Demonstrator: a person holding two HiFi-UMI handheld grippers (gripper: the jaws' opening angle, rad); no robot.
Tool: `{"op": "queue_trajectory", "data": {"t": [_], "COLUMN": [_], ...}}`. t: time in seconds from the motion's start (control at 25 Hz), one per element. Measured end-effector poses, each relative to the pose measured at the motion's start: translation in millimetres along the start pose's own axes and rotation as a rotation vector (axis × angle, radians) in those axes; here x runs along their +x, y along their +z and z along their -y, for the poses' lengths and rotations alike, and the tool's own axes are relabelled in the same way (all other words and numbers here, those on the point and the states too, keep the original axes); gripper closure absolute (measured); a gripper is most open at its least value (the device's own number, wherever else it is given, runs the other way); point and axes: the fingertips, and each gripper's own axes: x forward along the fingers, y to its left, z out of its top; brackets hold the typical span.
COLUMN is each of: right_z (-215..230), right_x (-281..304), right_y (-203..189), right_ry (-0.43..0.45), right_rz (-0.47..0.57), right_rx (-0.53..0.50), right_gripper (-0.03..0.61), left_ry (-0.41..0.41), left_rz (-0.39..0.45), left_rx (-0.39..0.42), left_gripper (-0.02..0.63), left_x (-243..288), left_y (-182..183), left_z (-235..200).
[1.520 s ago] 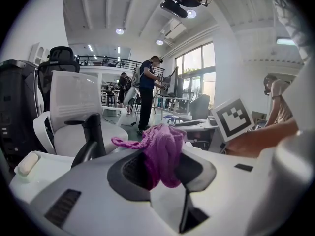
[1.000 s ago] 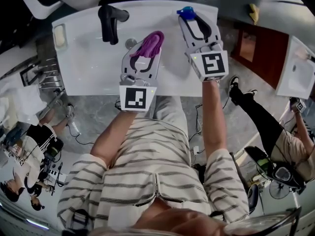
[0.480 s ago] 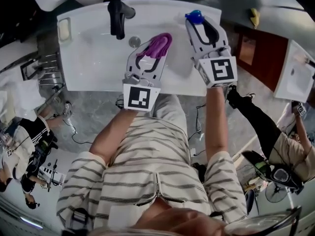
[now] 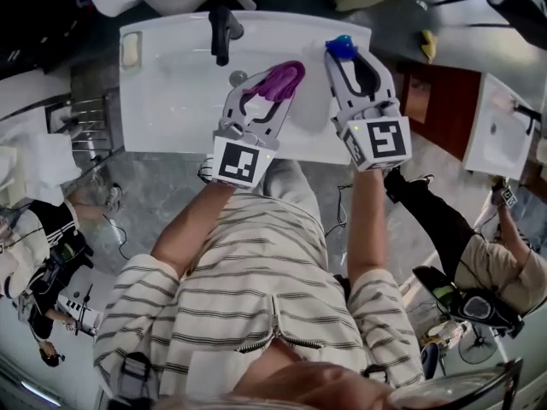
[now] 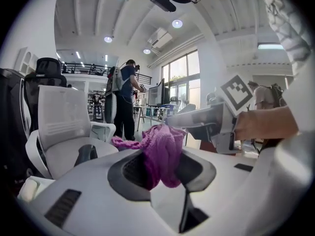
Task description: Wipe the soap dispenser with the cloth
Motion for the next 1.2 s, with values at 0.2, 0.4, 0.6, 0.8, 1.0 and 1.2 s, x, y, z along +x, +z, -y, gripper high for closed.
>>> {"op": "queue_trajectory", "data": {"t": [0.2,0.4,0.6,0.8,1.0,1.2], "right_z": [-16,-25,-41,-54,-68,-73], "right_x": [-19,-33,-47,-58,-67,-70], "right_y": [27,57,79,93,103,114], "right_ry": [-0.017,-0.024,-0.029,-0.036,-0.043,-0.052], "right_rz": [0.008,0.032,0.029,0.047,0.064,0.079], "right_rx": [-0.003,-0.011,-0.003,-0.013,-0.013,-0.019], "right_gripper": [0.456,0.456,0.456,0.456,0.456,0.456], "left_ry": [-0.023,-0.035,-0.038,-0.048,-0.057,-0.067], "left_rz": [0.03,0.05,0.082,0.116,0.139,0.161], "left_rx": [-0.005,-0.034,-0.055,-0.07,-0.048,-0.034], "left_gripper": [0.485,0.485,0.485,0.485,0.485,0.486], "left_x": [-12,-20,-38,-45,-63,-68], "left_y": [27,55,79,92,99,107], "left_z": [5,7,9,15,20,22]}}
